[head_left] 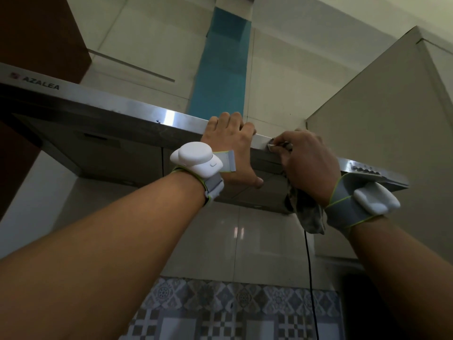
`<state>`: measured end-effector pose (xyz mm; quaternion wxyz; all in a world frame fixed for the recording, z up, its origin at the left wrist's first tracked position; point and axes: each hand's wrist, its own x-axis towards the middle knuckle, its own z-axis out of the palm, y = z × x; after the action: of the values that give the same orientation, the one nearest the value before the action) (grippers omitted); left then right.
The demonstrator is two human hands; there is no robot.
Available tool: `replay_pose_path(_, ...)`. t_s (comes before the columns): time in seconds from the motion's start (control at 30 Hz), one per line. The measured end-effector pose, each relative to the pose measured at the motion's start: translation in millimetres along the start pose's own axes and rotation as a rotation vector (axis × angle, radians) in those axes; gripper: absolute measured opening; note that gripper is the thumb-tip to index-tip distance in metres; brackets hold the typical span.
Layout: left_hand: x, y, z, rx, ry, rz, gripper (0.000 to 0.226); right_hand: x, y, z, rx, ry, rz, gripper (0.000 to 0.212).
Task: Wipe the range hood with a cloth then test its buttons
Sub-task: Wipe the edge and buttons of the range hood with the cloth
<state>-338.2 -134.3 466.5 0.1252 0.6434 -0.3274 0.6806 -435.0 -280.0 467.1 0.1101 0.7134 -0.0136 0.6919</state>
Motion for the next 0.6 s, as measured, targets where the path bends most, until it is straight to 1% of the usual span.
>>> replay_pose_path(0.17, 1, 3, 0, 0.023, -0.025, 0.011, 0.096, 8, 13, -6, 0.023, 0.016, 0.093, 0.018)
replay_pose_path(0.23, 4, 5, -1, 0.056, -0.04, 0.01, 0.097, 14, 9, -5, 0.031, 0.009, 0.087, 0.018)
replay_pose_path(0.4, 4, 12, -8, 0.067, -0.076, -0.01, 0.096, 3, 1, 1, -0.023, -0.003, 0.004, 0.02)
replay_pose_path(0.53, 9, 27, -6, 0.036, -0.095, 0.088, 0.097, -6, 14, -3, -0.045, 0.023, 0.044, 0.02)
replay_pose_path(0.6, 10, 29, -3, -0.008, -0.074, 0.083, 0.095, -4, 16, -3, -0.032, 0.015, 0.071, 0.019)
